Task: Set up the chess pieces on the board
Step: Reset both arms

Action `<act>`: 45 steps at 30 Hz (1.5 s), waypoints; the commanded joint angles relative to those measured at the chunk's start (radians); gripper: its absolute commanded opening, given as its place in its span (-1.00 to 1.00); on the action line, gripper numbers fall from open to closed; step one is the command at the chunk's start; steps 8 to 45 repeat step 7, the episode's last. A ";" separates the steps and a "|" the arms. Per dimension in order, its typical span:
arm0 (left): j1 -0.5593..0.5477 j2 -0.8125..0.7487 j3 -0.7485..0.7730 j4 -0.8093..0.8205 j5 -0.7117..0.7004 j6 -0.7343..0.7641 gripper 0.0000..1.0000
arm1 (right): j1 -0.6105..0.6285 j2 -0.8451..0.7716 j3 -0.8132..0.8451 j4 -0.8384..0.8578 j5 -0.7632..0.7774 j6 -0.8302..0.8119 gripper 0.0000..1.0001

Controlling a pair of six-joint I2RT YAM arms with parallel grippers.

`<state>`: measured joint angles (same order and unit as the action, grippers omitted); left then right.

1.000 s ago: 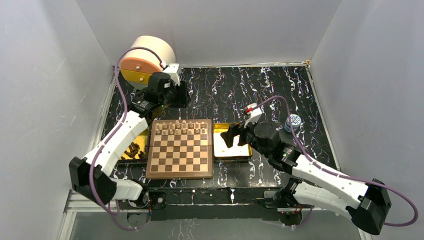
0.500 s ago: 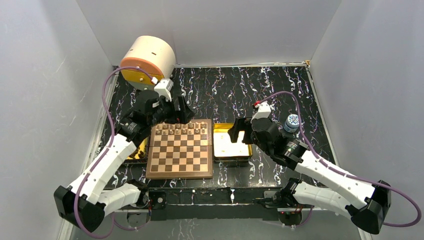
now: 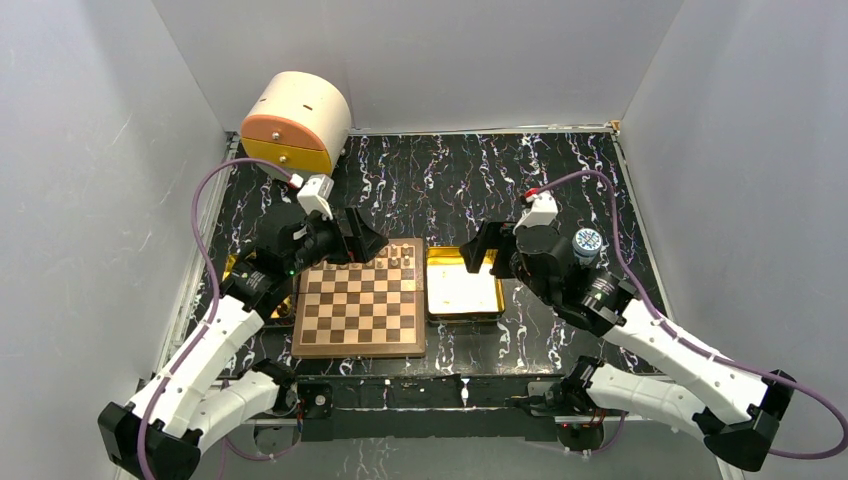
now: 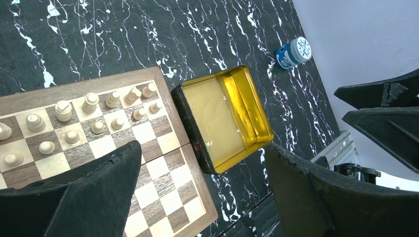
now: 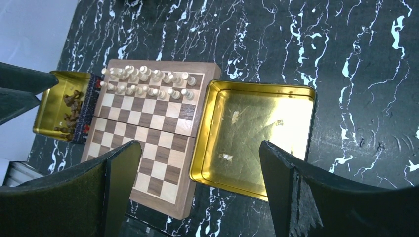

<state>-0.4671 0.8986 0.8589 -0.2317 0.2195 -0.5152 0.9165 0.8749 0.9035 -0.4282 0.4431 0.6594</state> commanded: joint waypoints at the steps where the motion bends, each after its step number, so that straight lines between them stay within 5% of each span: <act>1: -0.002 -0.013 0.017 0.035 0.021 0.004 0.84 | -0.003 -0.035 0.050 0.003 0.029 0.008 0.97; 45: -0.002 -0.020 0.017 0.060 0.027 -0.007 0.84 | -0.003 -0.038 0.029 0.015 0.021 -0.001 0.97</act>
